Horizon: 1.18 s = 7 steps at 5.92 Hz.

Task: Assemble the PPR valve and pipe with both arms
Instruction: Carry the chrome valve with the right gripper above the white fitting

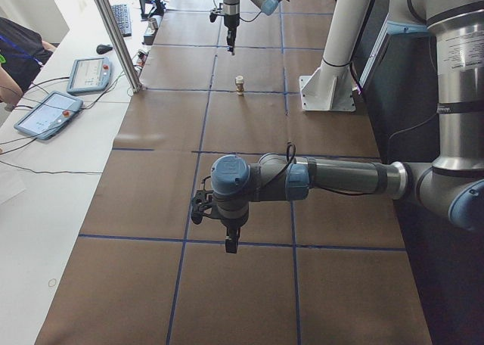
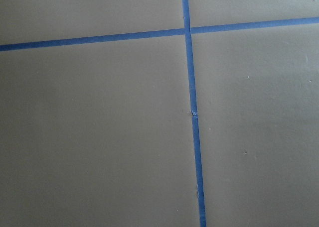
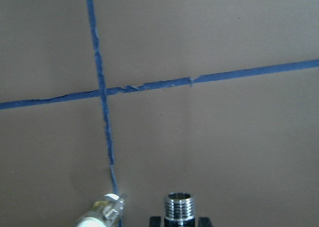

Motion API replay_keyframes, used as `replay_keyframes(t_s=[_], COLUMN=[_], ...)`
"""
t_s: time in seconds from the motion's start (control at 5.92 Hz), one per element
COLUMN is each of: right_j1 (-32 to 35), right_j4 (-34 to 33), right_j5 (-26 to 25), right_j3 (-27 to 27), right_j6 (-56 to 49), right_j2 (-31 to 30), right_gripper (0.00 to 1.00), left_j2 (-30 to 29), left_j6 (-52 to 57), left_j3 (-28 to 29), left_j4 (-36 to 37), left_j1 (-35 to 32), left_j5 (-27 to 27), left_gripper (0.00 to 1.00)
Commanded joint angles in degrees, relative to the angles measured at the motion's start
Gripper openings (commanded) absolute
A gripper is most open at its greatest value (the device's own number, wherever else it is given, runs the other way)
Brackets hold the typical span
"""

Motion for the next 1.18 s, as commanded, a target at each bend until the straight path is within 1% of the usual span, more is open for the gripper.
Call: replay_keyframes(t_s=[0.0,0.17,0.51,0.68,0.85,1.01], right_j1=[-4.4,-7.2,-8.0,-8.5,-10.1,-10.3], right_j4=[0.1,0.1,-0.1,-0.2,-0.2,-0.2], right_j5=[-5.6,-10.6,-10.8,-11.3,-13.6,-14.5], right_j3=[-8.3,-8.5,-8.3,-8.3,-8.3,-8.3], right_j6=[0.7,-5.6,-17.6,-20.1,-20.1,-20.1], right_j2=[9.2,10.0,9.3,9.0,8.7,8.5], right_gripper=[0.00,0.00,0.00,0.00,0.00,0.00], left_j2=[0.0,0.0,0.0,0.0,-0.1,-0.1], left_j6=[-0.7,-0.7,-0.7,-0.7,-0.7,-0.8], left_j3=[0.0,0.0,0.0,0.0,0.0,-0.1], left_j4=[-0.1,-0.1,-0.1,-0.1,-0.1,-0.1], left_j1=[0.8,0.9,0.9,0.9,0.9,0.9], left_j5=[-0.1,-0.1,-0.1,-0.2,-0.2,-0.2], left_gripper=[1.00,1.00,1.00,1.00,1.00,1.00])
